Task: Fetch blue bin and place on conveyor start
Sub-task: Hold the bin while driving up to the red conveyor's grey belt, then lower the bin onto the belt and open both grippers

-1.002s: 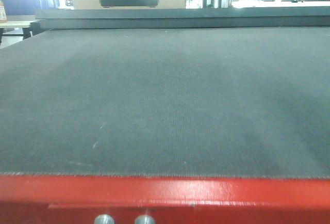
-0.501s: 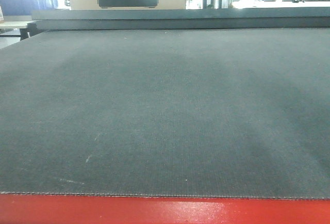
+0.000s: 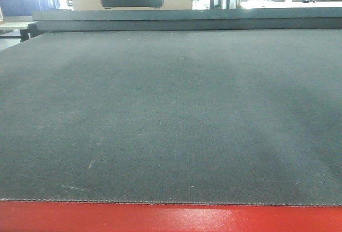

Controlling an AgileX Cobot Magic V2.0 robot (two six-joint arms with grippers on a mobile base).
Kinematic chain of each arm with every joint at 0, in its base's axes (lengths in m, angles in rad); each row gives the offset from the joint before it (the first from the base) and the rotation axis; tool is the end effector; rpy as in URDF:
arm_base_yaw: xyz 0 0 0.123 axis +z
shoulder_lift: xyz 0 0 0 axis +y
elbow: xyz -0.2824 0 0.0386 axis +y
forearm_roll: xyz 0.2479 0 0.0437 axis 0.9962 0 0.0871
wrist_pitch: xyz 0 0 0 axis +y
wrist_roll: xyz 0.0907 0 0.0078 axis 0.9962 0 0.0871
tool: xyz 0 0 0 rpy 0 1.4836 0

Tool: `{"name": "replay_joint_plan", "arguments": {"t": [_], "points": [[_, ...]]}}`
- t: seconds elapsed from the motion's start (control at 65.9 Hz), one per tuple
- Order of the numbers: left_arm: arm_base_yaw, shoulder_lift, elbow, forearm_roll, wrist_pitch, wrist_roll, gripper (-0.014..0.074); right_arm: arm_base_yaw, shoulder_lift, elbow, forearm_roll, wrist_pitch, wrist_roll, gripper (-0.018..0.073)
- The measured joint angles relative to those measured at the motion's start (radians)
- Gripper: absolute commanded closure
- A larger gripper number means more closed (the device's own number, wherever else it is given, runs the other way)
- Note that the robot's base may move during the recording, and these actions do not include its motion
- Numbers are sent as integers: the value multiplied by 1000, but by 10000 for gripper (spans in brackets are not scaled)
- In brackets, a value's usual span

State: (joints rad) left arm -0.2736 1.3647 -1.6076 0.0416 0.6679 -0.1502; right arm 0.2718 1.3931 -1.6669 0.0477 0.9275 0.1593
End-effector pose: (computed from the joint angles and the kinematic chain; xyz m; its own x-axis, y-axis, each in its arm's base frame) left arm 0.2856 -0.0777 0.4791 -0.3454 -0.0248 -0.9381 0.2076 0.9729 -0.1022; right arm 0.2800 0.0816 0.4680 -0.5634 0.0368 -0.8254 -0.1975 0.9640 0.1778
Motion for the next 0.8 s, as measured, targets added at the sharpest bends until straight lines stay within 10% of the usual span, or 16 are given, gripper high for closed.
{"name": "replay_joint_plan", "arguments": {"t": [0.531, 0.805], "points": [[0, 0, 0, -5, 9, 0, 708, 0, 0, 0, 2, 6, 0, 711], [0, 10, 48, -63, 213, -8, 708, 0, 5, 8, -5, 138, 0, 711]]}}
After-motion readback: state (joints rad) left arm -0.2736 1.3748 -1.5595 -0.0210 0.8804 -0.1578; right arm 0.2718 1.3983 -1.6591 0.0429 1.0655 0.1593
